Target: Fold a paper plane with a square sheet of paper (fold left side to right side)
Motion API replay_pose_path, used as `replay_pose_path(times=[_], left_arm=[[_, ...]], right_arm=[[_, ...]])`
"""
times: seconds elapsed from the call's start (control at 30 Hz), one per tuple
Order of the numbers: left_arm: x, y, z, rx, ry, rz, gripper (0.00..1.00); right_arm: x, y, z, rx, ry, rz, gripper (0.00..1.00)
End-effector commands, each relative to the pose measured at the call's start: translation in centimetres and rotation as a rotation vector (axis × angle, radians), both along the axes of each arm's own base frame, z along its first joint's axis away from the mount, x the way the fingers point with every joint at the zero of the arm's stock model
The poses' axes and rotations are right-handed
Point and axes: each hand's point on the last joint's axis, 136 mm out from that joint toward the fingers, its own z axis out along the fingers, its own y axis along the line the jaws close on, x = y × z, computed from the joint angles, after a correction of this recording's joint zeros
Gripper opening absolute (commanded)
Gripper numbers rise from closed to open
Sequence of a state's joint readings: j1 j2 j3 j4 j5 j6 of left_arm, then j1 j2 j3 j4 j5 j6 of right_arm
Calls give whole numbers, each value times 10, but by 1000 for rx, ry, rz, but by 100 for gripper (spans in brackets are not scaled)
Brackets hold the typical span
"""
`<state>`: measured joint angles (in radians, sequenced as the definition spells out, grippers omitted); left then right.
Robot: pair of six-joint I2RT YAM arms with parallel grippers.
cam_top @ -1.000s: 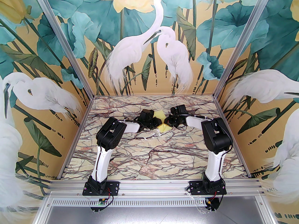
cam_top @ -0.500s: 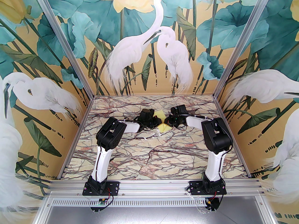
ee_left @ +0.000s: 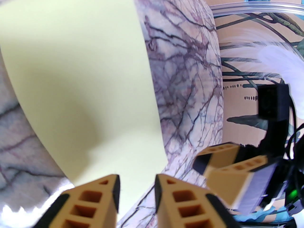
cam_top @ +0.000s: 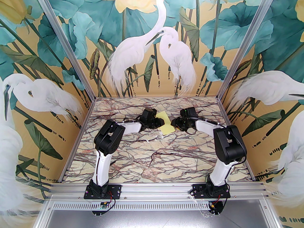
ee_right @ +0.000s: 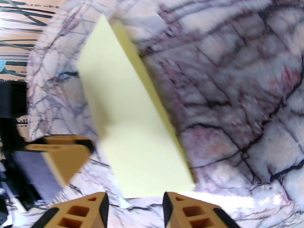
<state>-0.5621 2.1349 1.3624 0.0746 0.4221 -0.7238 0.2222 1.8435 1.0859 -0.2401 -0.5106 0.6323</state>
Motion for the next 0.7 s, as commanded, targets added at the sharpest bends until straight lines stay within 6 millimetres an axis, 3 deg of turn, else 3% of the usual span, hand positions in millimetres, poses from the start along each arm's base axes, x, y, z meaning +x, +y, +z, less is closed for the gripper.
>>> replay_pose_path(times=[0.0,0.13,0.23,0.4,0.5,0.6,0.67], left_arm=[[7,14,2,109,-35,1,32],[14,23,-4,177,-42,13,35],[21,31,-6,218,-51,21,40],[36,42,-11,318,-59,24,46],[46,31,-4,295,-92,-8,32],[57,21,0,270,-96,-8,32],[62,16,-10,288,-57,-9,31]], right_arm=[[3,-5,-15,-36,46,-7,45],[9,-5,-24,-40,51,-2,47],[14,0,-28,-25,51,19,43],[20,3,-25,-20,33,38,46],[22,-2,-16,-42,0,15,48],[20,-11,-4,-77,-39,-19,54],[17,-15,7,-87,-69,-37,59]])
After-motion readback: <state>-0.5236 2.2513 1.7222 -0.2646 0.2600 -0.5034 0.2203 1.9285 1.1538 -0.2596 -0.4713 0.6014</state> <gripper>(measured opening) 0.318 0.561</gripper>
